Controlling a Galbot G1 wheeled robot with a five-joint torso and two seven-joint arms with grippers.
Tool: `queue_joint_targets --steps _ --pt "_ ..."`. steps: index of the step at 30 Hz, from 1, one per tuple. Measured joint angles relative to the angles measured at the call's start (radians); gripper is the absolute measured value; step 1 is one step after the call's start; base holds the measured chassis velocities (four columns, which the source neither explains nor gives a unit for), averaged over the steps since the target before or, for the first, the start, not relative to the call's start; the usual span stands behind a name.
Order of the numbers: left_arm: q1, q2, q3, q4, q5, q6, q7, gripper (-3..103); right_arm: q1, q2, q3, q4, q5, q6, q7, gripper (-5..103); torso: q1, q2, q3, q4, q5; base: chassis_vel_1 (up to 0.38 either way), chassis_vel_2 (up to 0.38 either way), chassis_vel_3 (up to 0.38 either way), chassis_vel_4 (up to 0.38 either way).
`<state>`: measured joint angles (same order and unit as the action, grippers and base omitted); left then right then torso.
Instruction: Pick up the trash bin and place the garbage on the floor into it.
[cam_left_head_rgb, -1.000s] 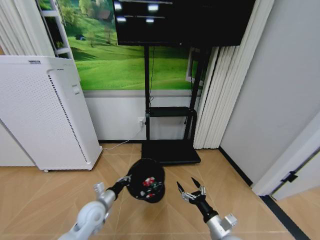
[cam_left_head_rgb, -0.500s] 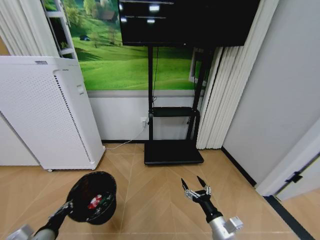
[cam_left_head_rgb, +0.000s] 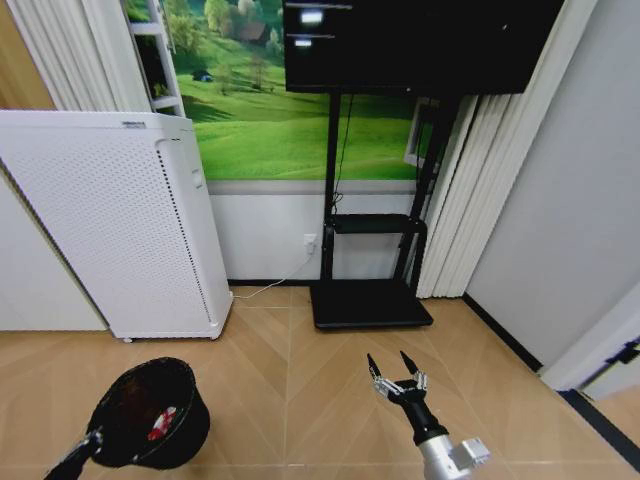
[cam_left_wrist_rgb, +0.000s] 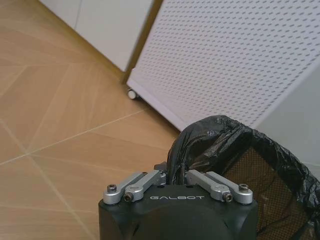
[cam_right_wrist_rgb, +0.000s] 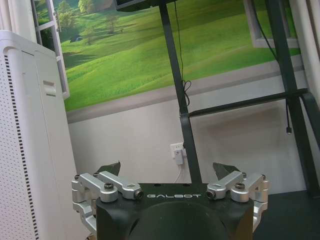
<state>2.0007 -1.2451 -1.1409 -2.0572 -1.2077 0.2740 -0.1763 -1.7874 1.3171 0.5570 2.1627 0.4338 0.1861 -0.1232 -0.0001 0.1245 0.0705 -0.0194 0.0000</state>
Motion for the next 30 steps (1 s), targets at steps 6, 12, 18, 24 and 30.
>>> queue_joint_targets --steps 6,12,18,24,30 --pt "-0.029 -0.002 0.037 0.082 0.034 0.004 -0.019 7 0.008 -0.014 0.006 -0.014 0.015 -0.004 0.001 100 0.0 0.0 0.0 -0.0002 0.0001 -0.036 -0.029 0.039 0.025" --pt "-0.046 -0.004 0.055 0.121 0.064 0.005 -0.011 7 0.013 -0.017 0.004 -0.025 0.022 -0.008 0.001 100 0.0 0.0 0.0 -0.0001 0.0001 -0.022 -0.023 0.023 0.011" --pt "-0.061 -0.002 0.058 0.156 0.084 -0.003 0.001 7 0.02 -0.021 0.003 -0.041 0.032 -0.011 0.001 100 0.0 0.0 0.0 -0.0001 0.0 0.0 0.0 0.0 0.0" --pt "-0.103 0.063 0.066 0.226 0.104 -0.015 0.055 7 0.014 -0.043 0.006 -0.043 0.041 -0.011 0.0 100 0.0 0.0 0.0 -0.0003 0.0001 0.0 0.0 0.0 0.0" --pt "-0.126 0.064 0.079 0.247 0.11 0.003 0.013 7 0.006 -0.042 0.011 -0.043 0.034 -0.004 -0.002 100 0.0 0.0 0.0 -0.0001 0.0 0.0 0.0 0.0 0.0"
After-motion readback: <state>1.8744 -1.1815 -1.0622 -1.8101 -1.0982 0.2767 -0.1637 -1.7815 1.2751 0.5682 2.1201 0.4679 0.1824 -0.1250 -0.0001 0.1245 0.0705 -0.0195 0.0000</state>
